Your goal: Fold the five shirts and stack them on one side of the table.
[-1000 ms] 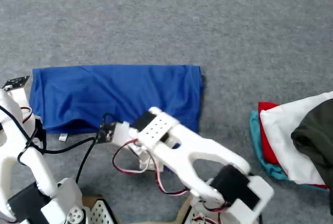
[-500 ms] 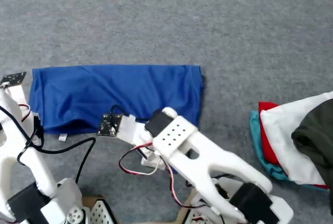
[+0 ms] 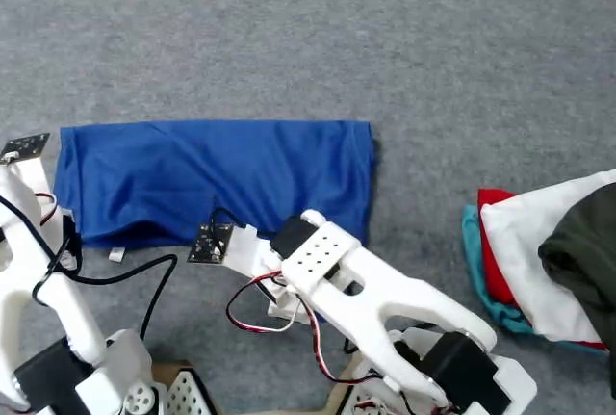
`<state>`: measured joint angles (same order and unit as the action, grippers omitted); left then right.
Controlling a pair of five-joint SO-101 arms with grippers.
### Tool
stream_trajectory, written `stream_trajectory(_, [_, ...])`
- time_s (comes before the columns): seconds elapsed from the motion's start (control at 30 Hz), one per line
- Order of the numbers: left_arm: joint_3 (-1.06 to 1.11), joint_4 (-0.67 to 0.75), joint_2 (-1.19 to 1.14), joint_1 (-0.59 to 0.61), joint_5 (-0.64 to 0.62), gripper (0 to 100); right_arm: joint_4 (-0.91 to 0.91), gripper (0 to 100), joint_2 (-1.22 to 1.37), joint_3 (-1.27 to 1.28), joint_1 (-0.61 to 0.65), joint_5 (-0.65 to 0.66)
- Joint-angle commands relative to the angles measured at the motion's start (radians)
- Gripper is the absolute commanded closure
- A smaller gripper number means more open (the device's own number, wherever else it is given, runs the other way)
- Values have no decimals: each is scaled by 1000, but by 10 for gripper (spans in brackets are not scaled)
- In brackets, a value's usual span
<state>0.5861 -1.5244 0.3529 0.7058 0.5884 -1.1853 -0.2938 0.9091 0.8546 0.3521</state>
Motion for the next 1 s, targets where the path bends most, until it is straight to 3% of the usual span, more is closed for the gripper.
stream_trajectory(0.0, [-8, 0, 35, -2, 3, 980, 26, 783, -42, 22, 27, -3])
stream_trajectory(0.3, [-5, 2, 35, -2, 3, 980, 186, 786, 44, 151, 47, -5])
stream_trajectory(0.5, [-3, 8, 35, -2, 3, 980, 173, 786, 101, 113, 42, -8])
stream_trajectory(0.63, [-3, 8, 33, -2, 3, 980, 178, 848, 105, 113, 39, -9])
stream_trajectory(0.97, [-3, 8, 30, -3, 3, 980, 176, 926, 99, 110, -137, -8])
